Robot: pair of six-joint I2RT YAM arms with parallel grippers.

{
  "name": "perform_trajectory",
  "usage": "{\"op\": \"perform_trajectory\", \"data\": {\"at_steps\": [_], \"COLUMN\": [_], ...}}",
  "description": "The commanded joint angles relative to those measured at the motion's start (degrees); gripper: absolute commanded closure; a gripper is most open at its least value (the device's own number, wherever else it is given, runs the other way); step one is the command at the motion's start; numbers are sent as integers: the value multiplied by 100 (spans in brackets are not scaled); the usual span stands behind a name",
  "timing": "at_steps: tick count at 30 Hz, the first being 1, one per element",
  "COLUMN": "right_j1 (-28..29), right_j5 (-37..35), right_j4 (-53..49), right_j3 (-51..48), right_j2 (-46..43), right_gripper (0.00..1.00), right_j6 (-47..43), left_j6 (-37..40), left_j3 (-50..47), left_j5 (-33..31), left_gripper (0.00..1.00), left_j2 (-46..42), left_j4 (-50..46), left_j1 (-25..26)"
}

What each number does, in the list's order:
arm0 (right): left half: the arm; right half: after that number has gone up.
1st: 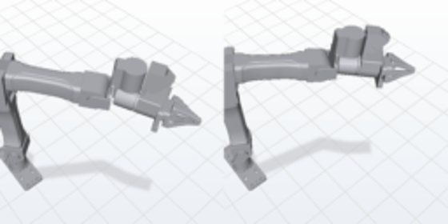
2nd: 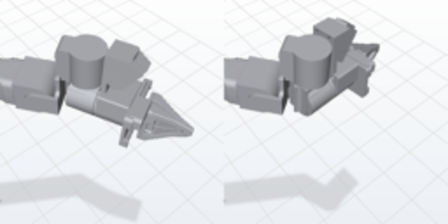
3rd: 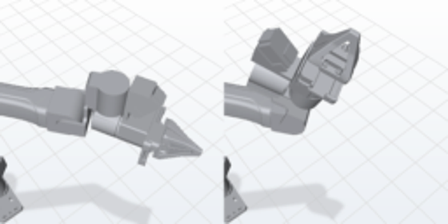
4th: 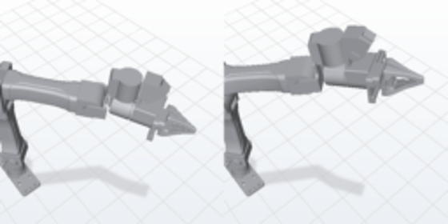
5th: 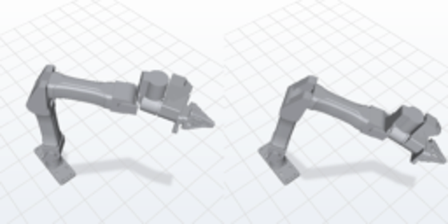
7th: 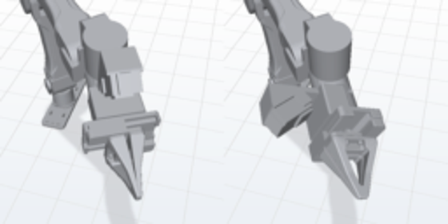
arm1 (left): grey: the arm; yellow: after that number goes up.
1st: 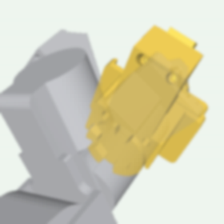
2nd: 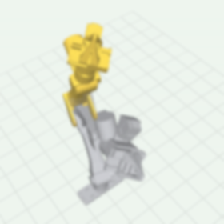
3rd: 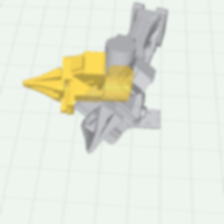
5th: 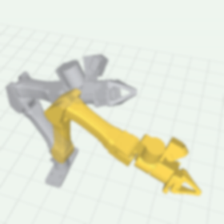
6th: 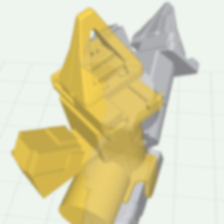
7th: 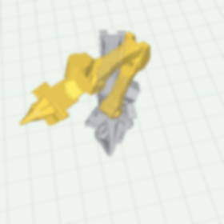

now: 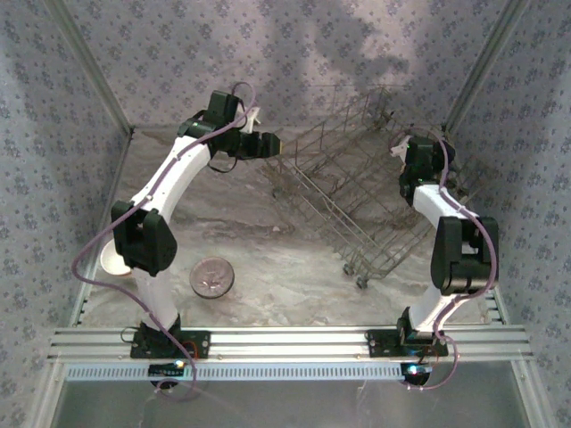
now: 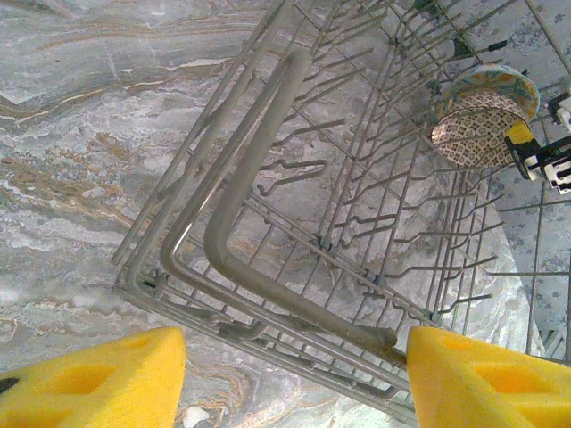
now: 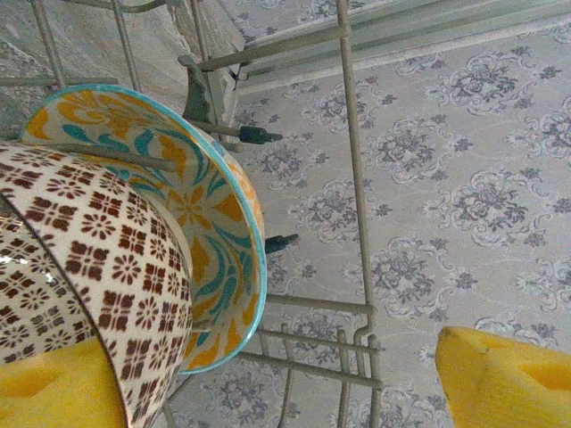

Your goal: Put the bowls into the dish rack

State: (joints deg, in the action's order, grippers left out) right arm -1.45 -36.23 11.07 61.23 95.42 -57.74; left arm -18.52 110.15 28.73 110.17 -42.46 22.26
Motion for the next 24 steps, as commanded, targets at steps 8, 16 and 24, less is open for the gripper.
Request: {"op": "perform_trajectory", "data": {"at_steps": [8,16,24], "right_j1": [-37,-41,40], "right_j5": [175,451,951], "right_j4": [-1285,-1636,-2268], "right_j3": [395,662,1130], "right_j2": [-190,-233,-578], "right_gripper": [14,14,14], "right_j6": [893,1140,1782], "left_j6": [15,-4,-399], "left_j3": [474,578,311], "left_j5": [-69,-105,-361], "left_gripper": [34,34,34], "left_j2": [223,260,17], "left_j4": [-297,-373,-495], "left_j1": [-90,-151,-353]}}
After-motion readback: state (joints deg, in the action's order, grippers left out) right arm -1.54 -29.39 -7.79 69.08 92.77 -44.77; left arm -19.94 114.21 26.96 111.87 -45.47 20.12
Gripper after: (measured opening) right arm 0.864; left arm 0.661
